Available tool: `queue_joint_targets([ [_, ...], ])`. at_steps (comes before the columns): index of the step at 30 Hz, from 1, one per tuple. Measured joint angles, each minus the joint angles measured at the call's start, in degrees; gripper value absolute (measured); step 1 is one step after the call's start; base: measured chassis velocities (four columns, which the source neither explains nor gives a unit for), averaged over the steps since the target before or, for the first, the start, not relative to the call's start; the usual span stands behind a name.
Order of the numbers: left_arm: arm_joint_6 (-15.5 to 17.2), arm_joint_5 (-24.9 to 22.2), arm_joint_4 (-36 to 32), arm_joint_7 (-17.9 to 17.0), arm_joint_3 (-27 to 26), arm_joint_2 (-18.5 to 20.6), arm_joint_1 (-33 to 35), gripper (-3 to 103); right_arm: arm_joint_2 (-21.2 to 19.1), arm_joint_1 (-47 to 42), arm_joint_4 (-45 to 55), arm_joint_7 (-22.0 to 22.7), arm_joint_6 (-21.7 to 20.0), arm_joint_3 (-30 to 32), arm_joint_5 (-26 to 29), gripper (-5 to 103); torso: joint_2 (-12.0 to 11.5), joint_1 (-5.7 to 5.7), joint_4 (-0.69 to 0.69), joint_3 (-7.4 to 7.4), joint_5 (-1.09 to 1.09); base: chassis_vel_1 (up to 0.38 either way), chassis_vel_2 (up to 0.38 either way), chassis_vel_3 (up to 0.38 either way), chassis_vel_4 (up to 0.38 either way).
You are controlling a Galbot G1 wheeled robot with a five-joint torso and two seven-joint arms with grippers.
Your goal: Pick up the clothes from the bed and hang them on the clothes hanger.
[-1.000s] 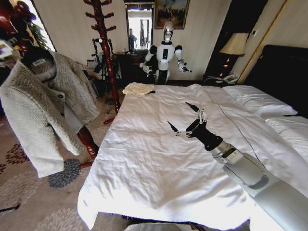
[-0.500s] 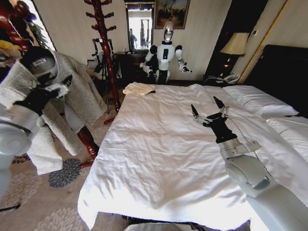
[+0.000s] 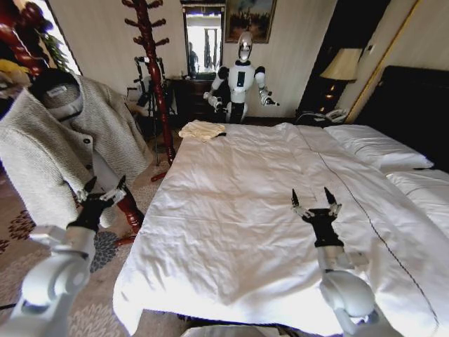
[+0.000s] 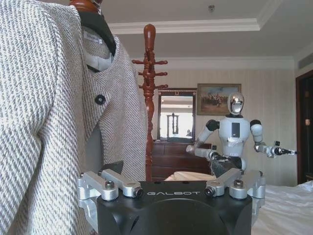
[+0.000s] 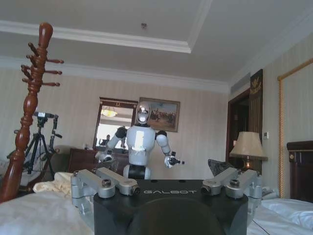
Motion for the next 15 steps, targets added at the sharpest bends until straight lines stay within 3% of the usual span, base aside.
queue_joint_targets([
  [5,-1.5,4.0,-1.6,2.3,2.7,-6.5,3.1,100,1.5,-5.8,1.5,1.7,-1.0,-0.8,-3.8,100,0.0,0.00,-0.03,0.00,0.00,0.000,0.000,0.000,0.000],
  [9,-3.7,5.4,-1.0,4.2,3.6,-8.4,4.7,100,1.3,-8.6,3.2,2.6,-3.2,-1.1,-2.9,100,0.0,-0.01,-0.03,0.00,0.00,0.000,0.000,0.000,0.000],
  [15,-7.3,5.4,1.5,6.2,4.9,-9.5,5.8,100,-0.5,-10.0,4.7,4.4,-7.6,-1.6,5.2,100,0.0,0.01,-0.02,0.01,0.00,0.000,0.000,0.000,0.000],
])
